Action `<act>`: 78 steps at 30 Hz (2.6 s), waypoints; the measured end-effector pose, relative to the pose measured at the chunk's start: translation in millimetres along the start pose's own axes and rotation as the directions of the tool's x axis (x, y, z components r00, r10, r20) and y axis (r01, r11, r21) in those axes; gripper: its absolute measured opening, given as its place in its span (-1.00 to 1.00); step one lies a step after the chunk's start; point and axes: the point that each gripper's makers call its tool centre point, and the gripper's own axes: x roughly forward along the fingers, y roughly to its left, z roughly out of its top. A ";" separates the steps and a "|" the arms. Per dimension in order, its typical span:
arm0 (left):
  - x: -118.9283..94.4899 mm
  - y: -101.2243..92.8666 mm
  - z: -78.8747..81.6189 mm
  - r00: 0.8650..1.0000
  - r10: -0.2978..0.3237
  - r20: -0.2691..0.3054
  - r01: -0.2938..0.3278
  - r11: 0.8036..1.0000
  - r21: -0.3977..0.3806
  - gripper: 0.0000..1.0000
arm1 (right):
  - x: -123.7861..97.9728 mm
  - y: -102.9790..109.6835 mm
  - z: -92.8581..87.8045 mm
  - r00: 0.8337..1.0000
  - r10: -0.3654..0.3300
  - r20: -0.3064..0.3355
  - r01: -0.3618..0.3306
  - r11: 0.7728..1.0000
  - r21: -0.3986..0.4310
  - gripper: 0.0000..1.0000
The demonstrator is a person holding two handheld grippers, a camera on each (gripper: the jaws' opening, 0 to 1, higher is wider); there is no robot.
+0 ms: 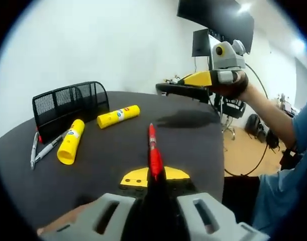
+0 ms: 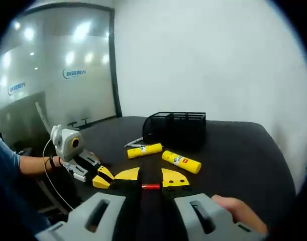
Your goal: Pick up pens and glue sticks and place them into the holder.
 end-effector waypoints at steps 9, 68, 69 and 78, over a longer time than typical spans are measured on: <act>4.4 -6.2 11.8 0.988 0.156 0.016 -0.154 0.985 -0.078 -0.86 | 5.4 -22.5 -10.7 0.995 -0.100 -0.012 0.101 0.991 0.091 -0.77; -59.2 80.0 22.5 0.936 -0.025 0.351 0.066 0.992 -0.105 0.92 | 49.4 -12.4 -43.8 0.683 -0.188 -0.705 0.434 0.882 0.185 -0.39; -60.1 78.2 22.2 0.936 -0.024 0.352 0.066 0.992 -0.107 0.91 | 47.2 -14.8 -46.5 0.656 -0.211 -0.725 0.464 0.870 0.166 -0.40; -54.8 86.6 18.8 0.938 -0.039 0.345 0.070 0.995 -0.076 0.81 | 59.4 -13.9 -50.0 0.596 -0.245 -0.765 0.593 0.776 0.213 -0.42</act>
